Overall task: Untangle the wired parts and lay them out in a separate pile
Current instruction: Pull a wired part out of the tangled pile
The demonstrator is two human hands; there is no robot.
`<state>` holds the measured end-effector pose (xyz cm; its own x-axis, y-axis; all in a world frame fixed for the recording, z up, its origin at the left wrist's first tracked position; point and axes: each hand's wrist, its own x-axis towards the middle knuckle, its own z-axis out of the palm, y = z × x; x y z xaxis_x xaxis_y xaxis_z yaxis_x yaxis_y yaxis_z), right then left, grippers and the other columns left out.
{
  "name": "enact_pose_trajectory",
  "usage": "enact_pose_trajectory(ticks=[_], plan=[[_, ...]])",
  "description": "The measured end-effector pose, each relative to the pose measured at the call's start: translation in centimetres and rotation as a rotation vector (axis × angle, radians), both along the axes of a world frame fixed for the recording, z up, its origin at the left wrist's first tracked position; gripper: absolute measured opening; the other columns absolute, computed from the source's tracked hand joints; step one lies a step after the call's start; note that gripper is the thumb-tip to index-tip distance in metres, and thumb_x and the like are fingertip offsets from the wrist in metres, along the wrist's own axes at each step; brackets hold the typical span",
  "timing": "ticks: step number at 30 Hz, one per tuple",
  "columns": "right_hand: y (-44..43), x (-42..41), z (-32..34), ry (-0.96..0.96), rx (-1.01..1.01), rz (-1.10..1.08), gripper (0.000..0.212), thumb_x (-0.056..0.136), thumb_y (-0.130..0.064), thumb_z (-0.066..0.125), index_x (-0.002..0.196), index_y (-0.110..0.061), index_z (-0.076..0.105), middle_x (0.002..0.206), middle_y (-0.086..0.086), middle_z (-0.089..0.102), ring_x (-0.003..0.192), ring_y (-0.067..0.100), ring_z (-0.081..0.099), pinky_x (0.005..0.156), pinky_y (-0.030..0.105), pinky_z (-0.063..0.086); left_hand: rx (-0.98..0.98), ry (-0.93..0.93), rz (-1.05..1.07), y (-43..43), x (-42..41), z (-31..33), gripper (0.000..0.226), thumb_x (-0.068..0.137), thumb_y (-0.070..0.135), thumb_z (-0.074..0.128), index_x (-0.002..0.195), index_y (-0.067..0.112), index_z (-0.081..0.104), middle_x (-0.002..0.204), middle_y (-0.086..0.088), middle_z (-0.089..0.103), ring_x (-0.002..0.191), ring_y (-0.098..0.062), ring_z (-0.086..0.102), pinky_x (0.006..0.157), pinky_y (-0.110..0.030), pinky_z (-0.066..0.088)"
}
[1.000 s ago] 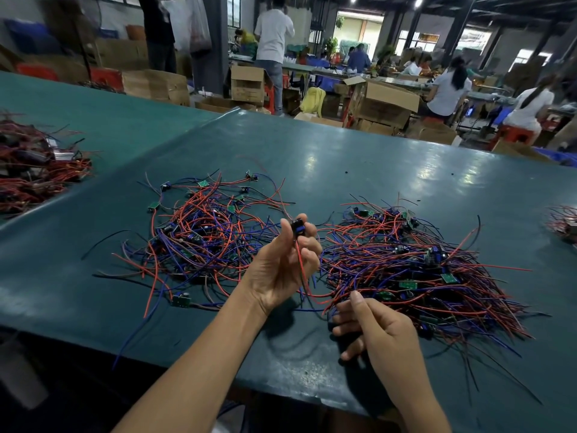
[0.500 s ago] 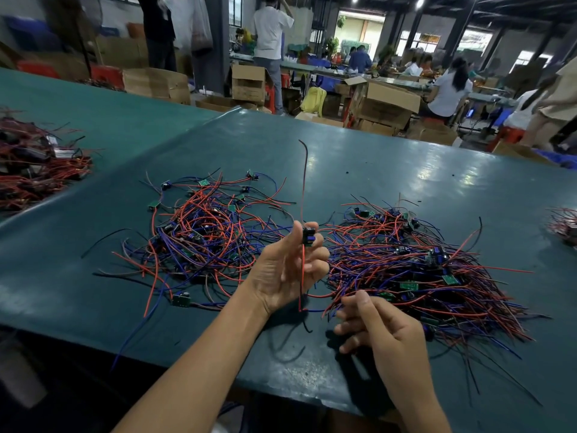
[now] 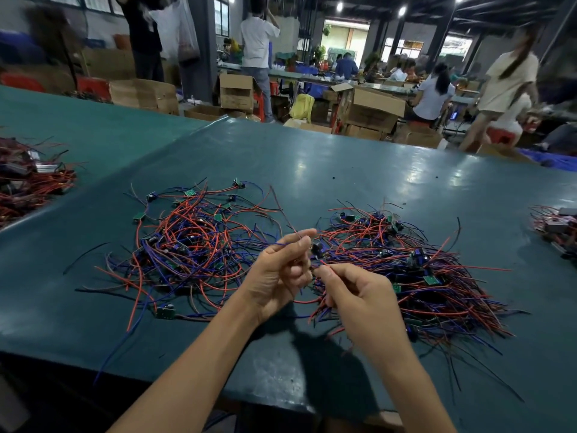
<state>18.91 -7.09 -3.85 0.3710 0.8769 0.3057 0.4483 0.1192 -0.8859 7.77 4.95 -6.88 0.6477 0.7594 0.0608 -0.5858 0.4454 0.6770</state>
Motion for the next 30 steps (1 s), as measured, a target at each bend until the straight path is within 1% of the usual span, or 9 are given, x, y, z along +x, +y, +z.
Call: enact_pose_trajectory(ticks=[2,4,7,10,13,14,17,21,30], plan=[[-0.8,1.3,0.6,-0.114,-0.010,-0.004,0.027,0.099,-0.033,0.062,0.084,-0.014,0.075,0.050,-0.010,0.043,0.046,0.005,0.034,0.047,0.020,0.028,-0.015,0.003,0.035,0.4,-0.2,0.0,0.011,0.084,0.019,0.073,0.088,0.011,0.080,0.064,0.001,0.058,0.044,-0.001,0.047,0.044,-0.013,0.037],[-1.7,3.0,1.7,-0.227,-0.025,-0.005,0.030,0.099,-0.035,0.061,0.087,-0.012,0.076,0.049,-0.013,0.045,0.046,0.005,0.038,0.048,0.016,0.026,0.008,0.074,0.048,0.9,-0.4,0.1,0.012,0.083,0.021,0.073,0.082,0.011,0.079,0.068,0.000,0.062,0.048,-0.001,0.052,0.044,-0.014,0.040],[-3.2,6.1,4.2,-0.401,-0.064,-0.021,0.015,0.095,-0.030,0.068,0.086,-0.024,0.079,0.059,-0.029,0.061,0.055,-0.006,0.054,0.055,0.008,0.036,0.048,0.198,0.046,1.3,-0.5,0.4,0.010,0.079,0.021,0.078,0.080,0.012,0.079,0.075,-0.003,0.068,0.056,-0.003,0.061,0.047,-0.015,0.048],[-4.2,9.6,6.4,-0.481,-0.112,-0.054,0.008,0.089,-0.028,0.076,0.081,-0.027,0.079,0.056,-0.025,0.062,0.054,-0.004,0.056,0.056,0.009,0.039,0.099,0.304,0.068,1.5,0.0,1.3,0.014,0.073,0.025,0.083,0.077,0.012,0.079,0.078,-0.007,0.071,0.060,-0.008,0.066,0.049,-0.017,0.053],[-4.8,12.9,8.0,-0.513,-0.165,-0.094,0.009,0.086,-0.029,0.077,0.078,-0.028,0.079,0.051,-0.016,0.062,0.048,0.001,0.054,0.051,0.014,0.036,0.074,0.289,0.095,1.1,1.3,2.5,0.011,0.072,0.019,0.085,0.078,0.011,0.079,0.080,-0.010,0.074,0.066,-0.011,0.071,0.049,-0.018,0.055],[-4.8,14.0,8.3,-0.513,-0.191,-0.105,0.010,0.087,-0.030,0.076,0.078,-0.030,0.079,0.054,-0.012,0.065,0.050,0.005,0.057,0.055,0.021,0.040,0.056,0.281,0.106,0.9,2.0,2.8,0.012,0.074,0.016,0.084,0.081,0.009,0.078,0.080,-0.010,0.074,0.066,-0.012,0.072,0.049,-0.019,0.055],[-4.5,17.0,8.5,-0.493,-0.269,-0.158,0.011,0.090,-0.029,0.074,0.080,-0.031,0.079,0.066,-0.003,0.073,0.070,0.024,0.067,0.069,0.029,0.045,0.019,0.344,0.135,0.1,4.0,3.1,0.016,0.082,0.011,0.080,0.090,0.001,0.070,0.076,-0.010,0.074,0.063,-0.012,0.071,0.050,-0.019,0.055],[-3.9,19.8,7.3,-0.493,-0.330,-0.290,0.007,0.088,-0.031,0.077,0.084,-0.025,0.080,0.078,-0.005,0.076,0.086,0.018,0.068,0.078,0.033,0.046,-0.038,0.419,0.105,-0.9,5.8,2.4,0.015,0.085,0.005,0.078,0.093,-0.001,0.066,0.078,-0.014,0.075,0.065,-0.016,0.073,0.053,-0.021,0.056],[-2.7,19.9,3.9,-0.421,-0.351,-0.500,0.015,0.090,-0.026,0.075,0.097,-0.013,0.082,0.096,0.008,0.077,0.091,0.021,0.060,0.086,0.033,0.044,-0.110,0.516,0.109,-1.6,5.9,1.6,0.013,0.091,0.006,0.072,0.094,-0.004,0.065,0.068,-0.015,0.072,0.052,-0.015,0.067,0.047,-0.021,0.054]])
